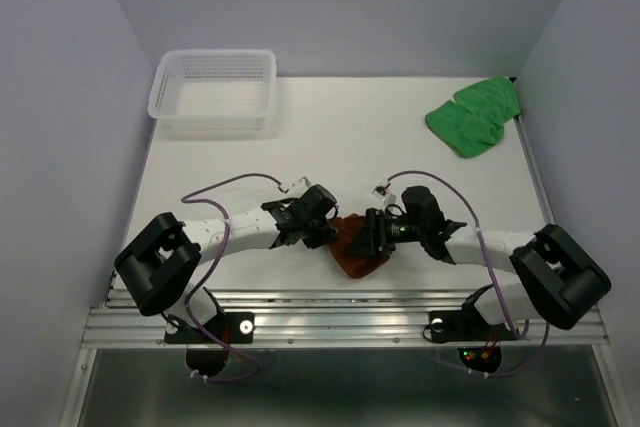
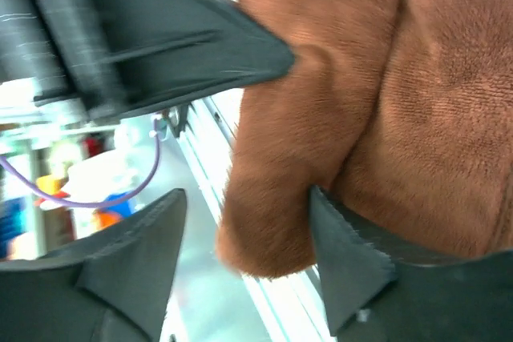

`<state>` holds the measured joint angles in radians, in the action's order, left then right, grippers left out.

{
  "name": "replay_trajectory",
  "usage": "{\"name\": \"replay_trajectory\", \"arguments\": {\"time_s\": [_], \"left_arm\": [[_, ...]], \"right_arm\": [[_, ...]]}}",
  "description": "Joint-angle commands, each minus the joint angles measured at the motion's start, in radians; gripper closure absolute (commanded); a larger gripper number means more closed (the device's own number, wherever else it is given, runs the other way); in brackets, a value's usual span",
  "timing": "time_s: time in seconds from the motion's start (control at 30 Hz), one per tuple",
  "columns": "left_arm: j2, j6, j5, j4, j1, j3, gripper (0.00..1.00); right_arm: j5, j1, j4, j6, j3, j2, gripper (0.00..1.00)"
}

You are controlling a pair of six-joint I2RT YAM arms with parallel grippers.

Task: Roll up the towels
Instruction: Roll the towel

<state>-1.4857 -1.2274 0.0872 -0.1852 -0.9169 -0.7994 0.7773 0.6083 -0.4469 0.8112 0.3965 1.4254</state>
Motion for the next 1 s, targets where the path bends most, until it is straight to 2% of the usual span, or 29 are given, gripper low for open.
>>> {"name": "replay_trajectory", "arguments": {"time_s": [0.0, 0.07, 0.2, 0.33, 0.5, 0.87, 0.97], "left_arm": [[-0.016, 0.014, 0.043, -0.054, 0.001, -0.024, 0.95], [-0.022, 0.016, 0.045, -0.060, 0.001, -0.030, 0.95], [-0.033, 0.017, 0.048, -0.074, -0.002, -0.052, 0.94], [-0.036, 0.014, 0.048, -0.082, -0.008, -0.055, 0.95], [-0.042, 0.008, 0.046, -0.092, -0.014, -0.063, 0.95], [-0.025, -0.003, 0.045, -0.086, -0.016, -0.057, 0.95], [-0.012, -0.006, 0.043, -0.085, -0.016, -0.050, 0.91]], "right_arm": [[-0.159, 0.001, 0.347, -0.222, 0.102, -0.216, 0.29], [-0.220, 0.001, 0.411, -0.282, 0.136, -0.288, 0.27], [-0.344, 0.077, 0.606, -0.352, 0.199, -0.416, 0.27], [-0.455, 0.197, 0.640, -0.382, 0.232, -0.451, 0.27], [-0.555, 0.342, 0.608, -0.392, 0.254, -0.357, 0.28], [-0.688, 0.415, 0.614, -0.403, 0.254, -0.198, 0.32], [-0.766, 0.442, 0.632, -0.389, 0.243, -0.158, 0.34]]}}
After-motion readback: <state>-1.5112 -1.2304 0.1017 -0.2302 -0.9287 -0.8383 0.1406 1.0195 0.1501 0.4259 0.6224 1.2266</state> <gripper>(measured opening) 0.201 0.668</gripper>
